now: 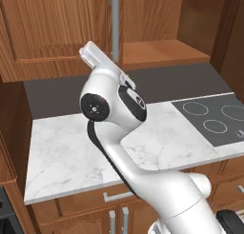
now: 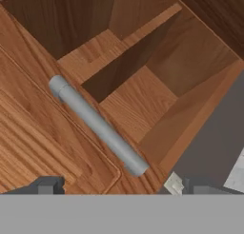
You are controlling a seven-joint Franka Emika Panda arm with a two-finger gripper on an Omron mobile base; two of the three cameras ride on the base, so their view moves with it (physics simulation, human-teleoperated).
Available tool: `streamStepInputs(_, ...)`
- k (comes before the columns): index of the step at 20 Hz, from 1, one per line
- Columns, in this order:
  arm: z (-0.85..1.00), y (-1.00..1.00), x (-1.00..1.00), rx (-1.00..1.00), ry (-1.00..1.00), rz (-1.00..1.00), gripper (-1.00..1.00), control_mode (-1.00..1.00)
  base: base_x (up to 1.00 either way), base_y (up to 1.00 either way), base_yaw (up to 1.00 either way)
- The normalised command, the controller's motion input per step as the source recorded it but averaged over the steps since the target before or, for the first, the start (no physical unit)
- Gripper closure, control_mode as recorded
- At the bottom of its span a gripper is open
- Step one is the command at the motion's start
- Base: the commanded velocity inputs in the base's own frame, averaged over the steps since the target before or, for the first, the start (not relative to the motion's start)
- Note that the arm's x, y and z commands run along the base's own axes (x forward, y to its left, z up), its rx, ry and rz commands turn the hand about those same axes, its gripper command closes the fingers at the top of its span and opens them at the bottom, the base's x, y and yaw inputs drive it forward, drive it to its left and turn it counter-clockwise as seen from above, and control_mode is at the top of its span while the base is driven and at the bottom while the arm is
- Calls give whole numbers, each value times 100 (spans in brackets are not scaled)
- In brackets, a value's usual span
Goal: Open the cabinet and move the ladle to the pot. Then close the cabinet.
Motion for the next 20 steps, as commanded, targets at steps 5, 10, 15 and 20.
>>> streamStepInputs(5, 59, -40, -100, 0, 1, 0, -100, -100, 0, 0, 0)
streamStepInputs(10, 10, -60, -100, 0, 9, -1, -100, -100, 0, 0, 0)
streamStepInputs(15, -8, -84, -79, 0, 9, -1, -100, -100, 0, 0, 0)
streamStepInputs(20, -18, -99, -57, 0, 5, 0, -100, -100, 0, 0, 0)
